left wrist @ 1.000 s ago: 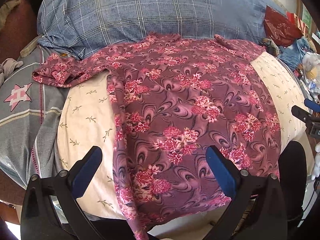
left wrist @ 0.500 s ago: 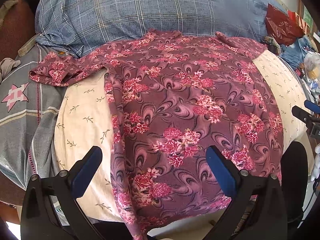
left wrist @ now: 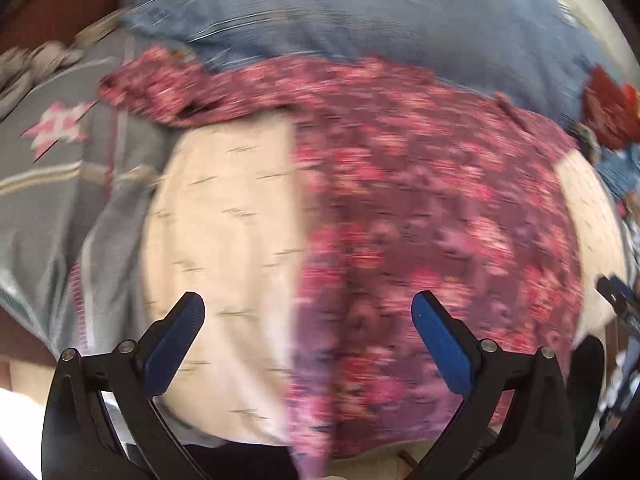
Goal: Fold small clothes
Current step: 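Grasp the garment hem with the right gripper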
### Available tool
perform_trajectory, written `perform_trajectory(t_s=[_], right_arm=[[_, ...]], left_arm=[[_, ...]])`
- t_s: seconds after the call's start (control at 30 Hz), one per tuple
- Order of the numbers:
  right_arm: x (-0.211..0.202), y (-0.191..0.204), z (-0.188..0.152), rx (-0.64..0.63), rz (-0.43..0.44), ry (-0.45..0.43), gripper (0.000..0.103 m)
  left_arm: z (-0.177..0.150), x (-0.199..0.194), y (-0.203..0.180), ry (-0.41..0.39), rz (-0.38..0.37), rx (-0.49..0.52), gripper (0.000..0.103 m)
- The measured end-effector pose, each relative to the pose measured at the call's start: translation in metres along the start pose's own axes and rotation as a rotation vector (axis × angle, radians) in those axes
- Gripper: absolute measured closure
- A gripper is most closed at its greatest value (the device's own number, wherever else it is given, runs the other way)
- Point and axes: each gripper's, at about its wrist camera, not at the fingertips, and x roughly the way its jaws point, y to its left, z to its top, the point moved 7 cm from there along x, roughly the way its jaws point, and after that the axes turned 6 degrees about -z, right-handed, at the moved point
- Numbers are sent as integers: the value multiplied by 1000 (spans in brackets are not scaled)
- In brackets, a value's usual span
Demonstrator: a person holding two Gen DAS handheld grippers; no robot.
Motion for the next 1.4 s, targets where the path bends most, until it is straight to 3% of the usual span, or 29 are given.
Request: perform_trajectory(t_s=[0.17, 0.33, 0.37, 0.4, 0.43, 0.47, 0.5, 0.53, 0.6, 0.67, 0.73, 0.8, 0.9, 1.0, 1.07, 1.13, 1.2, 1.23, 1.3, 1.4], right_arm=[[19, -3, -15, 63, 78, 78, 17], [30, 14, -29, 76, 159, 116, 27], [29, 18, -30, 57, 158, 101, 33], [28, 21, -31, 41, 166, 92, 54], [27, 24, -33, 32, 165, 82, 77], [27, 25, -34, 21, 166, 79, 88], [28, 27, -34, 15, 181, 83, 99], [29, 27, -33, 21, 197, 89, 99], [26, 23, -28, 55, 240, 91, 100], [9, 8, -15, 104, 273, 39, 100], [-15, -20, 4, 158, 248, -47, 100], [-22, -46, 13, 203, 234, -74, 100], [2, -62, 4, 224, 193, -1, 100], [33, -56, -13, 231, 182, 134, 96], [33, -55, -10, 259, 189, 158, 92], [24, -60, 6, 318, 247, 109, 80], [18, -64, 28, 363, 271, 51, 62], [20, -63, 42, 370, 273, 27, 56], [31, -55, 68, 350, 285, 4, 55], [72, -35, 100, 333, 257, 40, 55]], left_arm=[[-11, 12, 22, 56, 31, -47, 0], [-33, 30, -4, 134, -22, 12, 4], [-36, 33, -13, 139, -34, 35, 21], [-39, 35, -20, 154, -37, 59, 45], [-40, 38, -25, 171, -37, 79, 49], [-38, 37, -29, 162, -26, 90, 59], [-35, 34, -32, 151, -29, 94, 85], [-33, 32, -34, 158, -31, 99, 93], [-26, 26, -31, 169, -24, 75, 97], [-22, 13, -21, 156, -30, 42, 97], [-24, 3, -7, 144, -19, 27, 97], [-29, 10, 7, 170, -8, 3, 97], [-45, 27, 23, 229, 49, -22, 96], [-40, 13, 23, 204, 29, -31, 96], [-27, -3, 24, 145, 24, -21, 96], [-12, -16, 21, 92, -1, 0, 90], [5, -17, 16, 54, -12, 14, 60], [15, -14, 10, 30, -13, 25, 55], [34, -1, -4, 13, -22, 48, 53], [54, 34, -27, 62, -36, 66, 53]])
